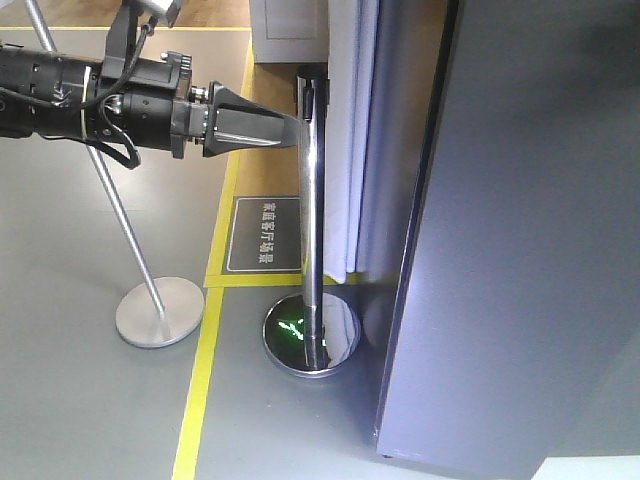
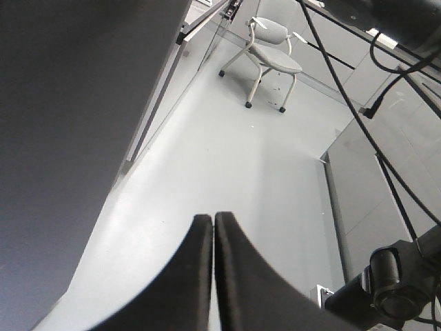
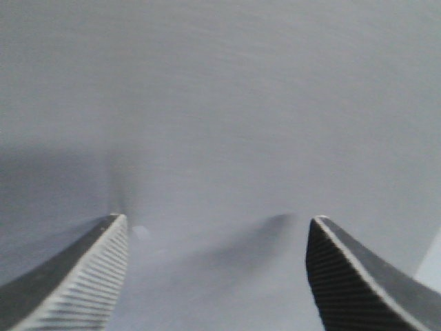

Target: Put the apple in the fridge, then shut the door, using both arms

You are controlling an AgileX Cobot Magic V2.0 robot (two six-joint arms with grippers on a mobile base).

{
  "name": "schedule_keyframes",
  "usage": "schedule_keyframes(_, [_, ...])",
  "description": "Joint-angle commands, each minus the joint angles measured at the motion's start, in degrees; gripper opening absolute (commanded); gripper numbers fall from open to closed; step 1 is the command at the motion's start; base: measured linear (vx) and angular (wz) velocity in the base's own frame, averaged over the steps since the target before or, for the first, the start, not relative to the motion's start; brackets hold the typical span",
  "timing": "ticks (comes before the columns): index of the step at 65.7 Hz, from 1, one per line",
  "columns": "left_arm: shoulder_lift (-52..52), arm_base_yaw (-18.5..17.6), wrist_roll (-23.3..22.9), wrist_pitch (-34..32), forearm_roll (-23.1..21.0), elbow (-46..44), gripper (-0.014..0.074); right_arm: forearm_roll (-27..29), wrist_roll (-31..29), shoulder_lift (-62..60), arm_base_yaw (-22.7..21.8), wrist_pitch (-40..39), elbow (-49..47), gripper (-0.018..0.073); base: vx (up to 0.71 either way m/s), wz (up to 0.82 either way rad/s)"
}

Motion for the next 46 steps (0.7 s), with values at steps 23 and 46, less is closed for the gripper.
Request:
schedule_keyframes(23, [-2.90,0.52,-0.58,3.01,2.08,-1.73,-0.0008,-1.54,0.06,6.80,-4.00,-12.34,-4.63,0.0435,0.00,0.00])
schedule_keyframes(46, [-2.90,5.43,-0.69,18.48,2.08,-1.73,-0.0008,-1.43,0.49,9.10,-3.80,-12.40,-8.82,0.0433,0.00,0.00])
